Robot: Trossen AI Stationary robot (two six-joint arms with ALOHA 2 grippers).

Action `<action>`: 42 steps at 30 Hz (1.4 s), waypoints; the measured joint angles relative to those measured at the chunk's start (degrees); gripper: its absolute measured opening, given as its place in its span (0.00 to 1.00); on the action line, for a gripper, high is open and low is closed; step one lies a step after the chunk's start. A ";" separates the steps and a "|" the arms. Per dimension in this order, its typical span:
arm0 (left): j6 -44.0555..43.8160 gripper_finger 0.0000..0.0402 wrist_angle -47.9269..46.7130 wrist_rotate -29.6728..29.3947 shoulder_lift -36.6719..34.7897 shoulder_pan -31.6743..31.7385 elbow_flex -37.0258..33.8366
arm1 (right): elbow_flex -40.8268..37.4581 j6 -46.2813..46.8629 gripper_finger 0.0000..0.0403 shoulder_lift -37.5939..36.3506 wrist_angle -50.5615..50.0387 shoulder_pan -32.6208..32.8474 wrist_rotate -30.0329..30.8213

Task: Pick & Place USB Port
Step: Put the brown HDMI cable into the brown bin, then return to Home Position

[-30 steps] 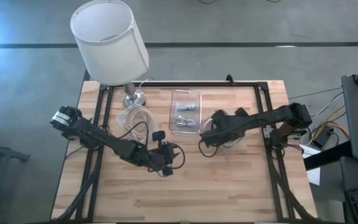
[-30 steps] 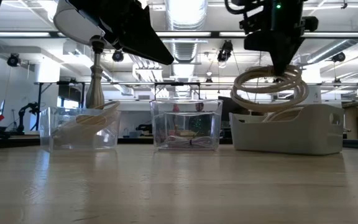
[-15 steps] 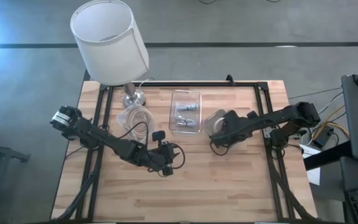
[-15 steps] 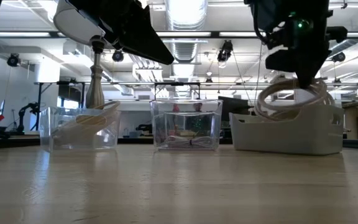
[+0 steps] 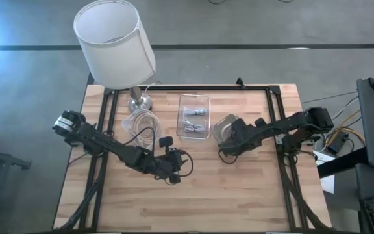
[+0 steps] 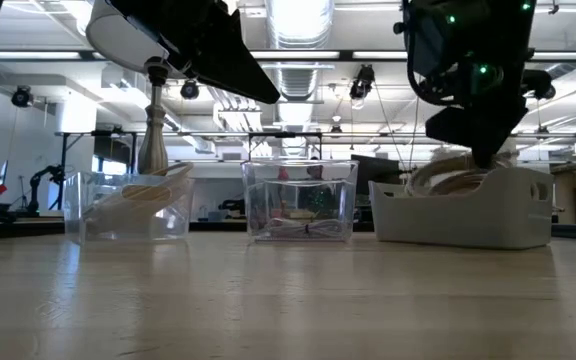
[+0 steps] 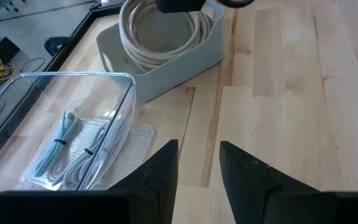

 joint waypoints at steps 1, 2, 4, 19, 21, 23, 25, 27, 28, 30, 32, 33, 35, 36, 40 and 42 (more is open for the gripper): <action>0.21 0.30 0.00 0.02 0.00 0.00 0.00 | 0.31 -0.77 0.14 -0.03 -0.05 0.00 -0.05; 0.34 0.30 0.00 0.02 0.00 0.00 0.00 | 0.89 -1.38 0.15 -0.08 0.01 0.00 -0.04; 0.39 0.30 0.00 0.02 0.00 0.00 0.00 | 2.04 -2.61 0.18 -0.19 0.05 0.00 -0.01; 3.61 0.30 -0.13 -0.28 0.00 0.00 0.00 | 8.42 -11.95 0.33 -0.45 0.10 1.44 -0.21; 3.63 0.30 -0.31 -1.05 -0.07 0.00 0.00 | 9.50 -13.58 0.33 -0.45 0.12 2.99 -0.21; 3.69 0.30 -1.26 -1.72 -0.78 0.00 0.00 | 10.69 -15.70 0.32 -0.45 0.12 4.86 -0.18; 3.75 0.30 -2.78 -2.00 -2.47 0.00 0.00 | 11.83 -18.23 0.31 -0.70 0.21 6.64 -0.16; 3.50 0.30 -4.50 -2.07 -5.00 -0.19 0.00 | 12.74 -20.86 0.30 -1.22 0.20 8.23 -0.12; 3.14 0.30 -5.51 -2.11 -6.34 -0.31 -0.03 | 12.94 -22.15 0.30 -1.65 0.48 8.96 -0.10; 2.66 0.30 -7.24 -2.11 -9.17 -0.59 -0.11 | 12.85 -24.96 0.30 -2.97 2.15 10.35 -0.02; 2.43 0.30 -8.68 -2.09 -12.12 -0.99 -0.25 | 11.95 -28.69 0.30 -5.02 5.80 11.95 0.02; 2.56 0.30 -8.74 -2.24 -13.74 -1.17 -0.46 | 11.18 -30.82 0.30 -6.21 8.42 12.80 0.04; 3.69 0.30 -8.91 -3.30 -17.14 -1.70 -1.85 | 9.00 -35.98 0.29 -9.09 15.40 14.49 0.03; 4.21 0.30 -8.98 -4.33 -18.99 -1.87 -2.77 | 7.55 -38.71 0.29 -10.74 19.48 15.24 0.02; 4.36 0.30 -8.19 -6.53 -26.87 -2.12 -7.92 | -0.19 -48.67 0.29 -18.37 36.92 17.36 -0.08; 4.31 0.30 -6.55 -6.54 -30.61 -2.16 -11.53 | -4.90 -52.38 0.29 -22.53 44.36 17.57 -0.22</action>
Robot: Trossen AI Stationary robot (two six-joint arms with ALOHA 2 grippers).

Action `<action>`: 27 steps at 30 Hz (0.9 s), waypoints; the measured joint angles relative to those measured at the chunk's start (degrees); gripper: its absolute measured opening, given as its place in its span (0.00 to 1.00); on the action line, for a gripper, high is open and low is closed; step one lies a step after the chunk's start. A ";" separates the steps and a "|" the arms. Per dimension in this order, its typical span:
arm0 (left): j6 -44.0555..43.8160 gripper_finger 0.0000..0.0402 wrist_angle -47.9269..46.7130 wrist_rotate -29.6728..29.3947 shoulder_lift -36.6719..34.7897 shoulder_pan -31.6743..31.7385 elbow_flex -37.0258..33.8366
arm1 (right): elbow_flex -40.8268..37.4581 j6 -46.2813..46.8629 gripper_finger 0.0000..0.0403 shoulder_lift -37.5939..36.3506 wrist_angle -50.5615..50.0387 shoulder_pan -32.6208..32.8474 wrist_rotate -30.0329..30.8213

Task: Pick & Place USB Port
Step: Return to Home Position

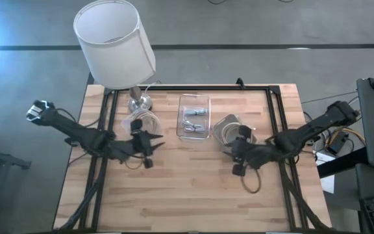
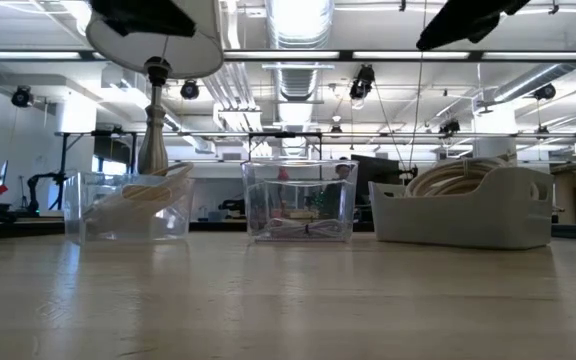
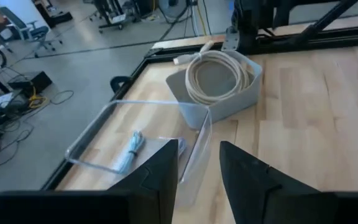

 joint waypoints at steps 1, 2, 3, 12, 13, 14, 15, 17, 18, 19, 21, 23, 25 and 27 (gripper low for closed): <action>0.05 0.30 1.07 0.07 -1.70 -0.03 -2.04 | -2.37 -1.44 0.29 -2.10 3.25 0.02 -0.02; 0.16 0.30 2.53 0.11 -3.27 -0.09 -4.19 | -4.90 -2.47 0.29 -4.29 6.02 0.00 -0.17; 0.37 0.30 4.20 0.22 -4.82 -0.09 -6.25 | -7.43 -3.04 0.29 -6.51 8.64 -0.02 -0.33; 4.89 0.30 16.04 3.99 -17.49 -0.07 -22.62 | -28.50 -3.16 0.28 -24.28 28.33 -0.55 -0.40; 6.35 0.30 17.24 4.86 -18.66 -0.07 -23.90 | -30.51 -3.25 0.28 -25.91 29.63 -0.53 -0.42; 7.67 0.30 18.85 5.92 -19.70 -0.07 -25.18 | -32.38 -3.26 0.28 -27.38 30.92 -0.54 -0.41; 8.97 0.30 20.78 6.78 -20.82 -0.07 -26.45 | -33.99 -3.31 0.28 -28.70 32.90 -0.55 -0.40; 11.03 0.30 24.54 8.56 -22.81 -0.07 -28.73 | -37.24 -3.35 0.28 -31.40 36.65 -0.55 -0.41; 11.87 0.30 26.28 9.42 -23.69 -0.07 -29.67 | -38.59 -3.40 0.28 -32.67 37.92 -0.55 -0.42; 12.74 0.30 27.49 10.21 -24.58 -0.07 -30.66 | -39.85 -3.92 0.28 -33.75 39.15 -0.55 -0.43; 13.92 0.30 29.44 11.31 -26.12 -0.07 -32.59 | -42.23 -6.00 0.28 -35.88 39.98 -0.55 -0.42; 14.54 0.30 31.05 11.56 -27.71 -0.07 -34.42 | -44.01 -6.97 0.28 -37.77 40.33 -0.55 -0.40; 14.54 0.30 32.60 11.55 -29.09 -0.07 -36.08 | -45.59 -7.19 0.28 -39.71 40.85 -0.53 -0.42; 14.41 0.30 32.58 11.54 -30.67 -0.07 -37.72 | -46.47 -6.94 0.28 -41.35 41.02 -0.55 -0.41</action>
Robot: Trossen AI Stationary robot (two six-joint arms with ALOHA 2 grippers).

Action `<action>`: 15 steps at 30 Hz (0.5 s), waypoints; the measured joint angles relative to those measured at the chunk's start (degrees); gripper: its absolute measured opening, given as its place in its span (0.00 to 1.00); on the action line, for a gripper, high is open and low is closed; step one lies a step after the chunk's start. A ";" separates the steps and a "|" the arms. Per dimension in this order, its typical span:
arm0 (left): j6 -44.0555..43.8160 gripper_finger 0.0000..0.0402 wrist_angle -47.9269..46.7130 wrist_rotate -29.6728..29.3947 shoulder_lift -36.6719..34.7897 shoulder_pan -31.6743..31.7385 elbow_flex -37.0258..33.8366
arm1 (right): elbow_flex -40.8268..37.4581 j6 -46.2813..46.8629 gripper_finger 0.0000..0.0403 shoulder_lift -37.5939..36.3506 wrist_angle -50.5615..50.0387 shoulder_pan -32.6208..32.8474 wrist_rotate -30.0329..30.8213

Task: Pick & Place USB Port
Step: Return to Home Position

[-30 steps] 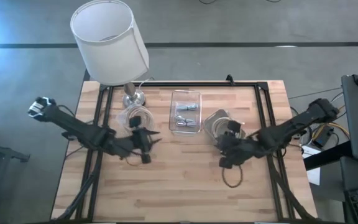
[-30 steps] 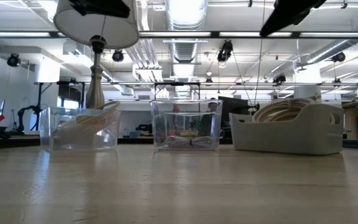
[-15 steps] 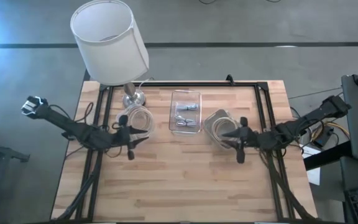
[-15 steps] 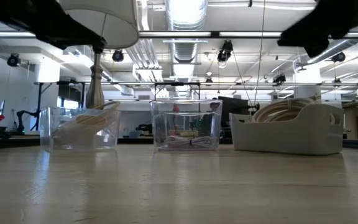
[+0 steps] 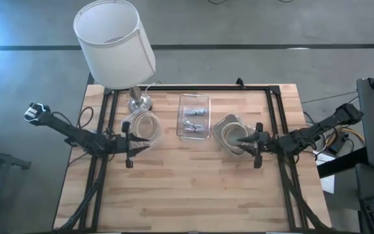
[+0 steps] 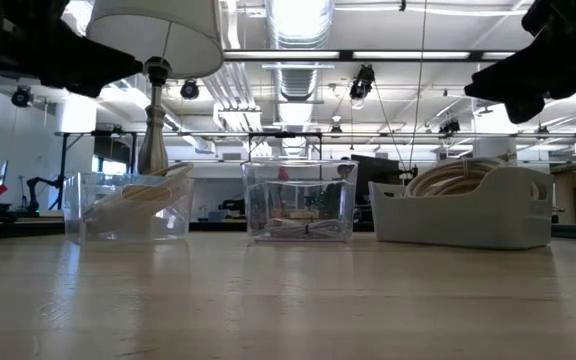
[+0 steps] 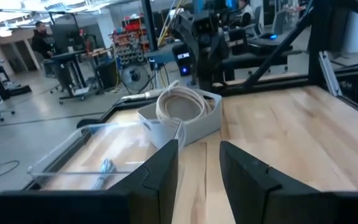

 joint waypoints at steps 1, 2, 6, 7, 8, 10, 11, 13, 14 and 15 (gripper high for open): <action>-0.13 0.30 0.10 0.00 -0.77 0.00 -0.68 | -0.29 -0.01 0.28 -0.75 0.03 0.00 -0.04; -0.15 0.30 0.56 0.00 -1.53 0.00 -1.35 | -0.51 -0.34 0.28 -1.47 0.03 0.00 -0.31; -0.17 0.30 1.91 -0.02 -4.24 0.00 -3.59 | -0.99 -3.71 0.28 -4.23 0.31 0.02 -2.73; -0.15 0.30 2.14 -0.02 -4.79 0.00 -4.06 | -1.15 -4.54 0.28 -4.88 0.57 0.00 -2.83; -0.12 0.30 2.54 -0.03 -5.36 0.00 -4.65 | -1.49 -5.38 0.28 -5.42 1.01 0.00 -2.87; 0.25 0.30 3.28 -0.04 -6.68 0.04 -6.00 | -2.36 -7.81 0.28 -6.39 2.69 -0.04 -2.94; 0.42 0.30 4.08 -0.04 -7.36 0.04 -6.75 | -2.95 -8.86 0.28 -6.95 3.53 -0.04 -3.16; 0.44 0.30 5.58 -0.10 -8.53 0.04 -8.08 | -4.26 -10.10 0.28 -7.98 5.30 -0.04 -4.68; -0.08 0.30 6.21 0.02 -8.99 0.04 -8.12 | -4.97 -10.72 0.28 -8.52 6.45 -0.04 -6.22; -0.43 0.30 5.82 0.11 -9.30 0.04 -8.09 | -5.78 -11.45 0.28 -9.04 7.94 -0.04 -8.13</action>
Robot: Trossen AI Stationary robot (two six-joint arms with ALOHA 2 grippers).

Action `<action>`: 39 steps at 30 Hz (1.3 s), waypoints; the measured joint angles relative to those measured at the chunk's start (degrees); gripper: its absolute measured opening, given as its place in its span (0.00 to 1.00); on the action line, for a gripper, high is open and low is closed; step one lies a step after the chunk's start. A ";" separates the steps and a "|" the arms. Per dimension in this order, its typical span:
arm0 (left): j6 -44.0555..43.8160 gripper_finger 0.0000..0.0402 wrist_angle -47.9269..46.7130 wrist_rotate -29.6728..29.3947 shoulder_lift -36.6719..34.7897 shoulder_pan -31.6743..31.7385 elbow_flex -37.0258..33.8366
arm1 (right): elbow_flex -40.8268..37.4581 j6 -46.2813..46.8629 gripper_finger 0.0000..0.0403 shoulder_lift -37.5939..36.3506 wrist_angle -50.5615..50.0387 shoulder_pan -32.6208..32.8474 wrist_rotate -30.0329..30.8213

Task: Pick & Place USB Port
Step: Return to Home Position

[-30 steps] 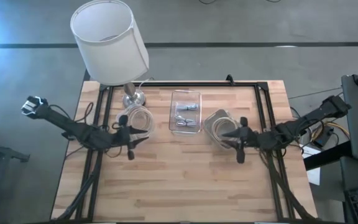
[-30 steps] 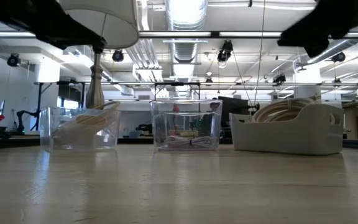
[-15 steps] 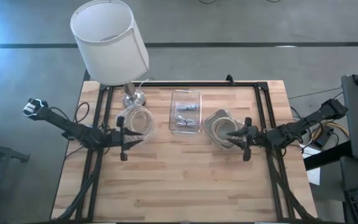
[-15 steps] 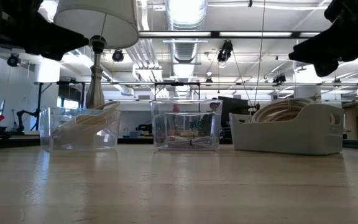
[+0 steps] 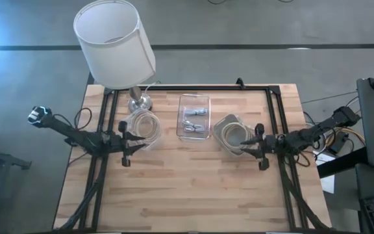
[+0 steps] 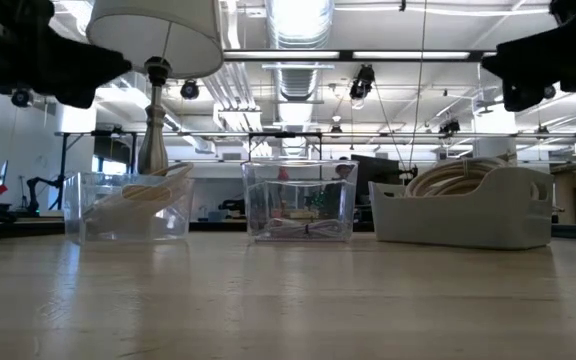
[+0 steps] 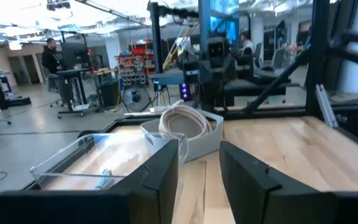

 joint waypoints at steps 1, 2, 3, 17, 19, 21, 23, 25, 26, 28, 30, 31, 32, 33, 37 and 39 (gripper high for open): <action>-0.17 0.30 -0.01 0.32 -0.22 0.02 -0.03 | -0.87 -1.17 0.28 -0.46 1.77 0.02 -1.81; -0.14 0.30 0.73 0.92 -0.34 0.04 -0.04 | -1.82 -2.70 0.28 -1.00 3.75 0.02 -3.26; 0.05 0.30 0.83 1.38 -0.54 0.02 -0.07 | -2.70 -4.41 0.28 -1.55 5.70 0.02 -4.19; 3.04 0.30 -0.41 1.45 -2.16 3.15 -0.13 | -3.29 -8.87 0.28 -9.35 -1.89 -9.24 -11.14; 2.79 0.30 -1.40 1.44 -2.18 4.27 -0.14 | -3.32 -7.26 0.28 -10.47 -5.25 -11.96 -11.48; 1.69 0.30 -2.79 1.47 -2.18 5.45 -0.15 | -3.32 -5.64 0.28 -11.47 -8.09 -14.81 -12.22; 0.48 0.30 -5.05 2.37 -2.18 6.60 -0.15 | -3.30 -4.27 0.28 -12.22 -9.89 -17.53 -15.18; -0.37 0.30 -7.72 2.83 -2.26 7.54 -0.15 | -3.31 -3.48 0.28 -12.72 -11.53 -19.95 -18.65; -0.82 0.30 -9.45 2.86 -2.36 8.03 -0.17 | -3.32 -3.46 0.28 -12.81 -11.99 -20.97 -19.62; -1.93 0.30 -12.14 3.09 -2.56 8.95 -0.17 | -3.32 -3.67 0.28 -13.03 -12.68 -22.68 -20.24; -2.66 0.30 -13.45 5.72 -2.88 9.93 -0.20 | -3.32 -4.19 0.27 -13.02 -12.70 -23.95 -20.62; -2.80 0.30 -13.56 7.65 -2.95 10.43 -0.20 | -3.29 -4.83 0.27 -13.02 -12.74 -24.55 -21.55; -2.97 0.29 -13.56 9.68 -2.97 11.02 -0.20 | -3.30 -5.40 0.26 -13.02 -12.70 -25.07 -23.29; -3.11 0.28 -13.58 11.85 -2.97 11.65 -0.20 | -3.30 -5.63 0.26 -13.04 -12.59 -25.64 -25.41; -4.00 0.25 -14.77 21.09 -2.97 14.24 -0.22 | -3.29 -5.63 0.24 -13.02 -12.39 -27.61 -30.62; -4.85 0.23 -17.67 23.44 -2.97 15.11 -0.24 | -3.29 -5.59 0.23 -13.02 -12.73 -28.26 -30.74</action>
